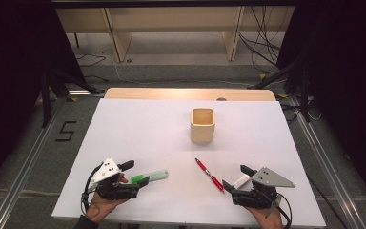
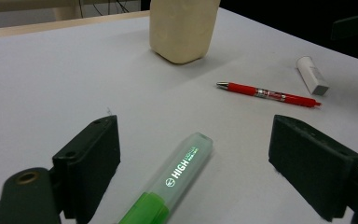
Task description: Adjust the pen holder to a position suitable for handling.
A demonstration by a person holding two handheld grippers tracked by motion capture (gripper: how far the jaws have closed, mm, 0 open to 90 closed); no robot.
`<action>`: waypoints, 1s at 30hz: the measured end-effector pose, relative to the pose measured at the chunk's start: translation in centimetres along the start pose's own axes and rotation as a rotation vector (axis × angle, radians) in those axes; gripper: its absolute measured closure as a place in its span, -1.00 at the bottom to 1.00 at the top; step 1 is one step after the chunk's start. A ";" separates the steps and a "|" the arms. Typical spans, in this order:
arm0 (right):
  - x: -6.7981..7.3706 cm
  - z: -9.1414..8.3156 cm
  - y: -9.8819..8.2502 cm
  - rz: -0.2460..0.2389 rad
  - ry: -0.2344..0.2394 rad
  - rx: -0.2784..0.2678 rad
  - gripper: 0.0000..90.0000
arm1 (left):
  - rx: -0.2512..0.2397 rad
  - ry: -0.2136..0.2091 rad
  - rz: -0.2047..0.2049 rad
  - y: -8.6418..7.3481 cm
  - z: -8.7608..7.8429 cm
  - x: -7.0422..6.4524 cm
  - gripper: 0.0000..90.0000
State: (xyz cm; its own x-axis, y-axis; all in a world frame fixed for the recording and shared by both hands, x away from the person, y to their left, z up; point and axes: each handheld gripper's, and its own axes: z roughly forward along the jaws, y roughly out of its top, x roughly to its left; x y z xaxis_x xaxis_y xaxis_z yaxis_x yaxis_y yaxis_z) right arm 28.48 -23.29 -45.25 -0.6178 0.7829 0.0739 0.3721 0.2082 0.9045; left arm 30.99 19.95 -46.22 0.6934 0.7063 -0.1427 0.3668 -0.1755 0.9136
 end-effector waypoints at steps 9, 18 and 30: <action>0.0 0.2 0.1 0.000 -0.001 -0.004 -0.60 | 0.006 -0.003 0.002 0.0 0.1 0.0 -0.65; -0.6 0.8 0.8 -0.002 -0.023 0.002 -0.47 | -0.001 0.008 -0.001 0.0 0.1 0.1 -0.64; -2.8 1.8 2.4 0.026 -0.050 0.011 -0.29 | -0.003 0.015 -0.003 0.0 0.0 0.2 -0.65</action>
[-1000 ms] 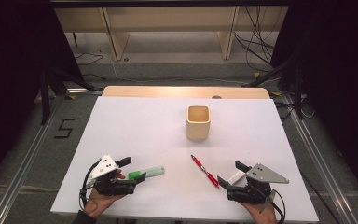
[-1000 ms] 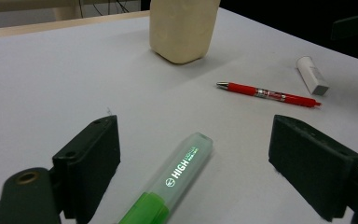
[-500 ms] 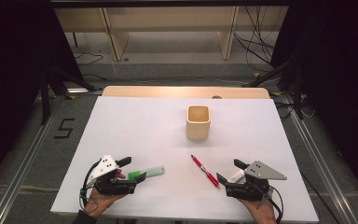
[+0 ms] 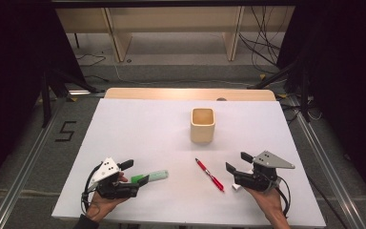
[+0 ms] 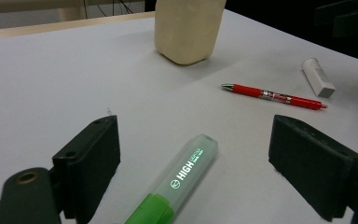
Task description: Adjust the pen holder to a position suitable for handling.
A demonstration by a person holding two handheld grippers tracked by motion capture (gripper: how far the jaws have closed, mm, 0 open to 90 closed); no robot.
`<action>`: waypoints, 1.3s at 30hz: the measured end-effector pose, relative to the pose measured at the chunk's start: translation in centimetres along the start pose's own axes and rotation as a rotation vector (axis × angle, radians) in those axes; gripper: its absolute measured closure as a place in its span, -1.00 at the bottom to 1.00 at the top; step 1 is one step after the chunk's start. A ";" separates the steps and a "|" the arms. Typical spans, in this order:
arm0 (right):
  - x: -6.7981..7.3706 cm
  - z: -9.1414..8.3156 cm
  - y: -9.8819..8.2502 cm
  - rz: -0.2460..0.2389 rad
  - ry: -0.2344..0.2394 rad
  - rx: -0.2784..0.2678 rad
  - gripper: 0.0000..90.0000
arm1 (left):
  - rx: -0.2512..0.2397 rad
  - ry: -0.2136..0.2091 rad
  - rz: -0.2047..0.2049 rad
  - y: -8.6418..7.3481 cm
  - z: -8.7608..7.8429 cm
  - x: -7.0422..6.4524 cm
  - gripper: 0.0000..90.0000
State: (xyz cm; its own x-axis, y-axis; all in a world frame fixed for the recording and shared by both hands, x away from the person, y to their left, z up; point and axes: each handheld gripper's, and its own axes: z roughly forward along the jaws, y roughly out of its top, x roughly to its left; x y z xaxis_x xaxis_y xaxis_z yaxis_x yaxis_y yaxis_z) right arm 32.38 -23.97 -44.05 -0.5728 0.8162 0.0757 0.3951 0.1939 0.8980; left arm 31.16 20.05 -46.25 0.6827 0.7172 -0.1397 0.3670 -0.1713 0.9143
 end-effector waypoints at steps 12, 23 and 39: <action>-2.3 2.2 2.2 0.024 -0.044 0.037 0.15 | -0.004 0.002 0.001 0.0 0.0 -0.1 -0.65; -5.8 6.3 5.0 0.108 -0.101 0.078 0.89 | 0.001 0.002 0.007 0.0 0.1 -0.1 -0.64; -5.9 13.0 6.0 0.124 -0.118 0.183 1.00 | 0.004 0.012 0.010 0.0 0.1 0.0 -0.65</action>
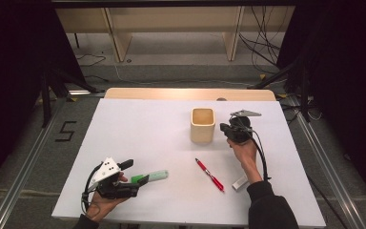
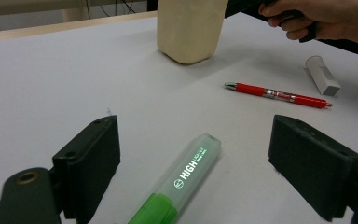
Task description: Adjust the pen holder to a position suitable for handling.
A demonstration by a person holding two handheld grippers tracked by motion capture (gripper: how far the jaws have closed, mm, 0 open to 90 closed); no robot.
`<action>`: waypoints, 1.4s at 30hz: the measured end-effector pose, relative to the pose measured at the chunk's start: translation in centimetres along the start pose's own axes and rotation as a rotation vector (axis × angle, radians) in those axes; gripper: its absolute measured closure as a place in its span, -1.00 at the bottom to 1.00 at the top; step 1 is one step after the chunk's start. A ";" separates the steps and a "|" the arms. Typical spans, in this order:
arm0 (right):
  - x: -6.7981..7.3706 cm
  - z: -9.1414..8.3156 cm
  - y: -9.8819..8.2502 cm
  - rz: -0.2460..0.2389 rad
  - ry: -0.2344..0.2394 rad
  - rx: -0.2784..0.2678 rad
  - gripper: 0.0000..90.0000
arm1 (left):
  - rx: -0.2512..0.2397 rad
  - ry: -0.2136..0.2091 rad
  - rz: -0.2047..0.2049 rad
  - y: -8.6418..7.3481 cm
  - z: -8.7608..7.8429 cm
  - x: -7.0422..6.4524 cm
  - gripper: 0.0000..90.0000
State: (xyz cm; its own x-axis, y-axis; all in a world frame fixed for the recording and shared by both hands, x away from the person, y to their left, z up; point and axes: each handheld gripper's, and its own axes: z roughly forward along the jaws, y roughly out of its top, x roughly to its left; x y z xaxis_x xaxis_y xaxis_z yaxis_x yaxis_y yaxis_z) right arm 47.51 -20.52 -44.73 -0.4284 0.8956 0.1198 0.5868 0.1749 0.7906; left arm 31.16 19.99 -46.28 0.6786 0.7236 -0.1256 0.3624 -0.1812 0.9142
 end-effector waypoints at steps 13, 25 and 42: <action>0.5 3.0 -0.2 0.018 0.002 0.060 1.00 | 0.001 0.002 0.006 0.0 0.0 -0.1 -0.65; 0.2 3.9 -0.4 0.020 0.003 0.087 1.00 | 0.007 -0.002 0.004 0.0 0.1 -0.1 -0.65; 3.1 4.6 0.4 -0.001 -0.015 0.118 1.00 | 0.008 -0.003 0.003 0.0 0.2 -0.1 -0.65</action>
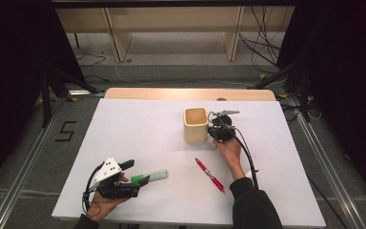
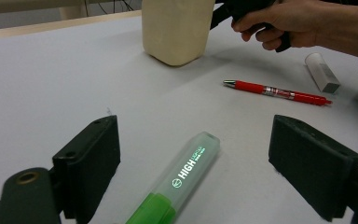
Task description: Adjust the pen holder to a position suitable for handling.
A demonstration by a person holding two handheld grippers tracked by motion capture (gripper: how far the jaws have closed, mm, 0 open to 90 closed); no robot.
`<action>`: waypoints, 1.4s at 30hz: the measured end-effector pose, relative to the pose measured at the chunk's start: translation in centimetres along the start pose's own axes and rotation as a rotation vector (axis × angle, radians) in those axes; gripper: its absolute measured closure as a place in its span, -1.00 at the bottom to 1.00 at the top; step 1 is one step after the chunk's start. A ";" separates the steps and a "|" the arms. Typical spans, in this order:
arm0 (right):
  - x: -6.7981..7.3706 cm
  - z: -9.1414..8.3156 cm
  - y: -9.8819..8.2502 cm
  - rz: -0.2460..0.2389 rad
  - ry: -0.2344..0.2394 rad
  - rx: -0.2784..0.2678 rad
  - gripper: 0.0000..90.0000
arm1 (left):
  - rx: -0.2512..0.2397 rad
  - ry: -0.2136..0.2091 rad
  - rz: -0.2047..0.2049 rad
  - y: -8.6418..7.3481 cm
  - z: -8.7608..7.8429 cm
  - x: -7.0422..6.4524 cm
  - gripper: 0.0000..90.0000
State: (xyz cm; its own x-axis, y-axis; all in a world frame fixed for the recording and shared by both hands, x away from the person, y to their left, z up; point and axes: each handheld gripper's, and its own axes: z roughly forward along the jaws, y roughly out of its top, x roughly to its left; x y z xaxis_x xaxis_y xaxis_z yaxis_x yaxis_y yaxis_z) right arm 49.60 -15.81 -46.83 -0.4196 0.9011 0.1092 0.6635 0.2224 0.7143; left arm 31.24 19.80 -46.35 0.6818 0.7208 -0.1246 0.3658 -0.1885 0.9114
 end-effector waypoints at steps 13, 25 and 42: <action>1.8 0.0 -0.2 0.018 -0.038 0.008 1.00 | -0.003 0.000 -0.002 0.0 0.0 0.0 -0.65; 2.4 0.0 -0.2 0.037 -0.044 0.014 1.00 | 0.000 0.001 0.004 0.0 0.0 0.1 -0.65; 0.5 -3.8 -0.2 0.020 -0.001 -0.061 0.45 | 0.016 0.000 0.006 -0.1 0.1 0.1 -0.64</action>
State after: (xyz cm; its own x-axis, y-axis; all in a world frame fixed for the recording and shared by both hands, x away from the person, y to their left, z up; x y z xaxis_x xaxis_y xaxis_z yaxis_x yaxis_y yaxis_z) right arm 46.89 -16.80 -44.28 -0.4063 0.9054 0.1232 0.6329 0.1816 0.7527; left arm 31.38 19.83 -46.52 0.6839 0.7198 -0.1186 0.3713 -0.2035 0.9059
